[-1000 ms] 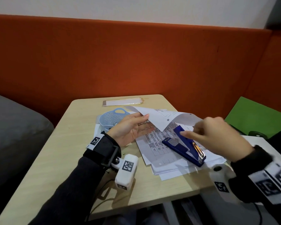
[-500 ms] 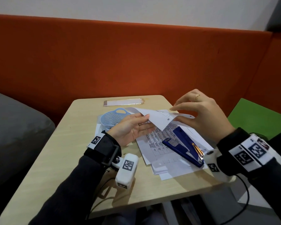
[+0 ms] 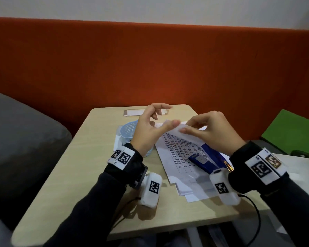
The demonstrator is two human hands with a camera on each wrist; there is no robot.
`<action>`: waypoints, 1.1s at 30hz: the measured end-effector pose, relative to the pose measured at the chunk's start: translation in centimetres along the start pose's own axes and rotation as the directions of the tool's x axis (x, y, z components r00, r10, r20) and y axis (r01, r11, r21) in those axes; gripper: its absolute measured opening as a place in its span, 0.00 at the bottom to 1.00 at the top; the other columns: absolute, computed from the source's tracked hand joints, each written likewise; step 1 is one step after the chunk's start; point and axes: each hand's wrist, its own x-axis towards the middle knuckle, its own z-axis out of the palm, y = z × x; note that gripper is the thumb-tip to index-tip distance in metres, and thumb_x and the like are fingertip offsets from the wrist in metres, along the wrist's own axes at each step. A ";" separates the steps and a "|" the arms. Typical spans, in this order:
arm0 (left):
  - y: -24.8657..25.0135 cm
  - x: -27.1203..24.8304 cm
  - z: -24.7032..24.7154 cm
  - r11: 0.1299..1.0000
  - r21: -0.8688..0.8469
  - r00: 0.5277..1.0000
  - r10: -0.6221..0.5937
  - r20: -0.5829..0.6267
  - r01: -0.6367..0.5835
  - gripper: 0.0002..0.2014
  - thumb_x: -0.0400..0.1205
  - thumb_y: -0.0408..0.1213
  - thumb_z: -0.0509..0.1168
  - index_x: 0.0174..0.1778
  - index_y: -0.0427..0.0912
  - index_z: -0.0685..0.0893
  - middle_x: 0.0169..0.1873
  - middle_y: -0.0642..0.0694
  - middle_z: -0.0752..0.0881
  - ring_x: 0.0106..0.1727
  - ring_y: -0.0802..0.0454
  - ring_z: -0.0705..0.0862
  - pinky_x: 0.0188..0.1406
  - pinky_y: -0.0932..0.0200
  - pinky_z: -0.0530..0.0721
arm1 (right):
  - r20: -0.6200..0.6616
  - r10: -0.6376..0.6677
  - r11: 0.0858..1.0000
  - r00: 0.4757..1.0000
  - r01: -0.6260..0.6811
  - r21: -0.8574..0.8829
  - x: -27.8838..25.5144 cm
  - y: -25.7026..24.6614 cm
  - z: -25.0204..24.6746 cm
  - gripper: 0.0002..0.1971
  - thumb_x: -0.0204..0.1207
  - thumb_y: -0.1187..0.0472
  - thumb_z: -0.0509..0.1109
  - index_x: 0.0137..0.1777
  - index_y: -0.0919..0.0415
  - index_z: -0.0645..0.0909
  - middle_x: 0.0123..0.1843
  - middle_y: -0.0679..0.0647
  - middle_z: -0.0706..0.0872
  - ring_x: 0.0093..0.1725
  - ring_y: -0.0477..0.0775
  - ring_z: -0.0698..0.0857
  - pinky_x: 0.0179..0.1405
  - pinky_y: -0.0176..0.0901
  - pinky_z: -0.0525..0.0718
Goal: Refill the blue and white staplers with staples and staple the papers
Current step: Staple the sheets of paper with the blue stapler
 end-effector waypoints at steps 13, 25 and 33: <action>-0.5 0.2 0.0 0.978 -0.162 0.991 -0.130 0.031 0.133 0.07 0.77 0.27 0.71 0.50 0.35 0.86 0.46 0.44 0.90 0.46 0.55 0.87 0.49 0.60 0.86 | -0.025 0.026 0.996 0.999 -0.024 0.082 0.0 -0.2 -0.3 0.14 0.61 0.59 0.87 0.44 0.56 0.86 0.34 0.48 0.93 0.36 0.41 0.91 0.38 0.36 0.88; -1.1 0.3 0.2 0.949 -0.255 0.982 -0.175 0.066 0.186 0.02 0.79 0.30 0.71 0.45 0.38 0.86 0.39 0.42 0.89 0.42 0.50 0.86 0.47 0.57 0.85 | -0.012 -0.024 1.000 1.000 0.024 0.004 0.7 -0.6 -0.3 0.08 0.65 0.53 0.84 0.37 0.55 0.90 0.33 0.46 0.91 0.34 0.41 0.87 0.34 0.31 0.83; -1.4 0.3 0.1 0.936 -0.285 0.979 -0.196 0.062 0.205 0.01 0.79 0.30 0.70 0.45 0.38 0.85 0.38 0.43 0.89 0.38 0.52 0.86 0.43 0.62 0.84 | -0.042 -0.038 0.998 0.998 0.035 -0.058 0.8 -0.3 0.2 0.10 0.74 0.53 0.77 0.35 0.57 0.90 0.29 0.50 0.90 0.32 0.50 0.87 0.35 0.43 0.83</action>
